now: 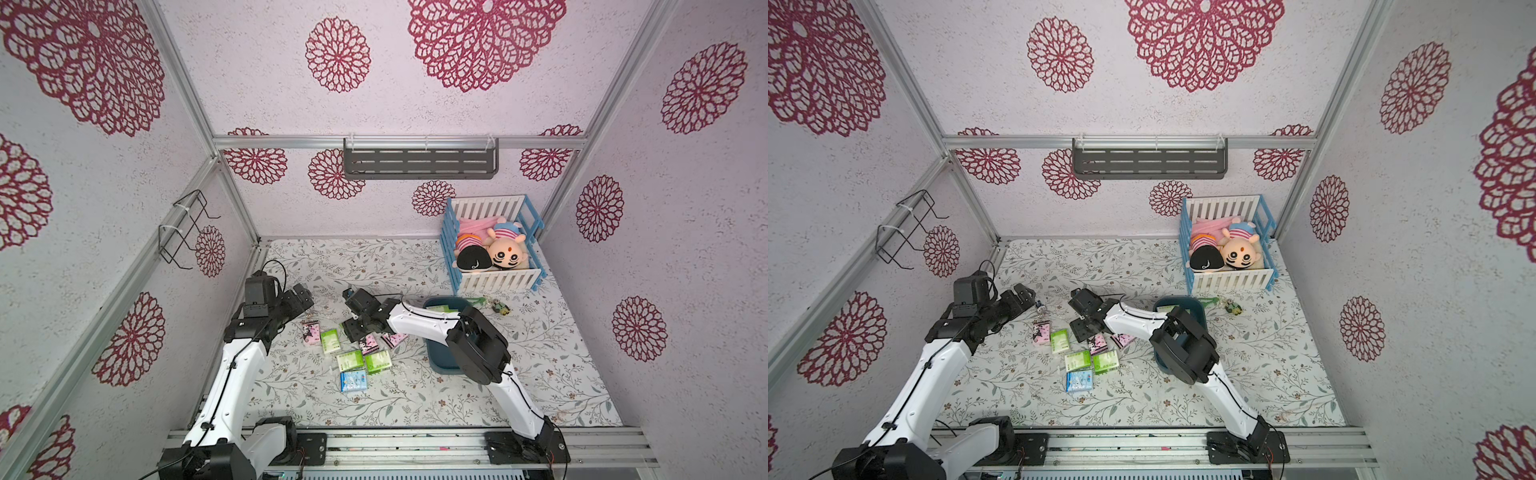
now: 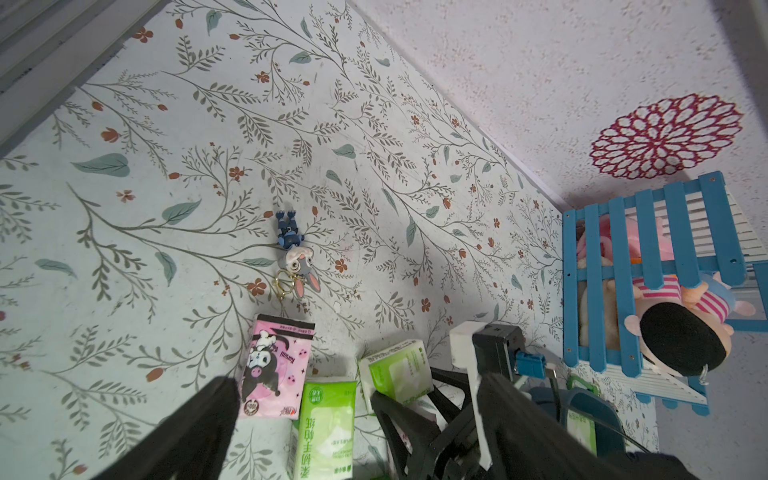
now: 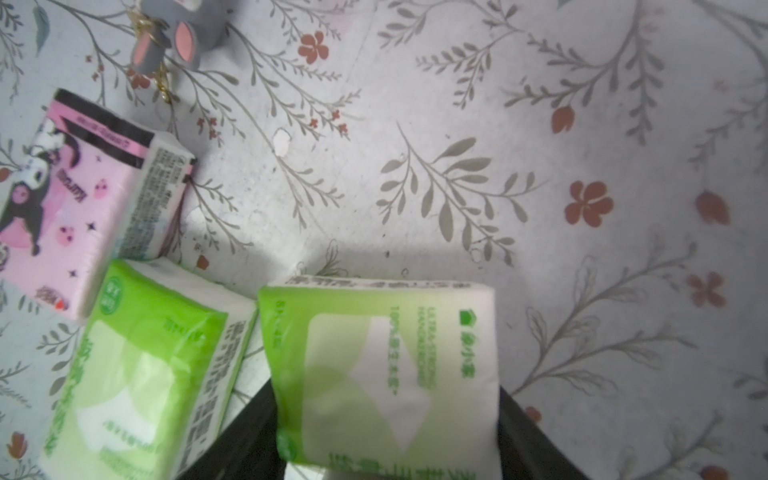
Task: Put the pocket tissues into the storage box
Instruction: Pick up the pocket tissues from the center of the board, then place the pocket tissues in the storage box.
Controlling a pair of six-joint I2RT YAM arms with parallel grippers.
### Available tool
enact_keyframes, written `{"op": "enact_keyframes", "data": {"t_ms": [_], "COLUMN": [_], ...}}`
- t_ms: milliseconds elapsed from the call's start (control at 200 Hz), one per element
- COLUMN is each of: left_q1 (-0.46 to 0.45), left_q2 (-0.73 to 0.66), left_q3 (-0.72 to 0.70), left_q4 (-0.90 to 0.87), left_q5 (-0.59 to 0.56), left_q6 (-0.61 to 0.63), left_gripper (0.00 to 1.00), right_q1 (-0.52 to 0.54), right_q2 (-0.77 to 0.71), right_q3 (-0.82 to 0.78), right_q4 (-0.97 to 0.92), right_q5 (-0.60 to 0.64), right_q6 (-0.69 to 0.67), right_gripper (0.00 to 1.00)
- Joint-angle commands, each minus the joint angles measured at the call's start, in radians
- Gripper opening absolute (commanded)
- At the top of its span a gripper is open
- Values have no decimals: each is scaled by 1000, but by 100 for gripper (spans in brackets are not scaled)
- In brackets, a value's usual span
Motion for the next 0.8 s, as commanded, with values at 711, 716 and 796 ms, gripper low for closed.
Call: {"op": "enact_keyframes", "data": {"t_ms": [711, 716, 796], "left_q1": [-521, -523, -545], "left_q2": [322, 323, 362], "left_q3": [266, 266, 286], "left_q4": [183, 185, 205], "left_q5": [-28, -27, -22], "left_q6": [23, 22, 13], "left_gripper": [97, 97, 97], "right_q1": [-268, -268, -270], "right_q2": [-978, -980, -996], "right_q3": [-849, -854, -918], "right_q4": [-28, -29, -37], "right_q5": [155, 153, 129], "right_q6": [326, 328, 363], "right_gripper": [73, 73, 74]}}
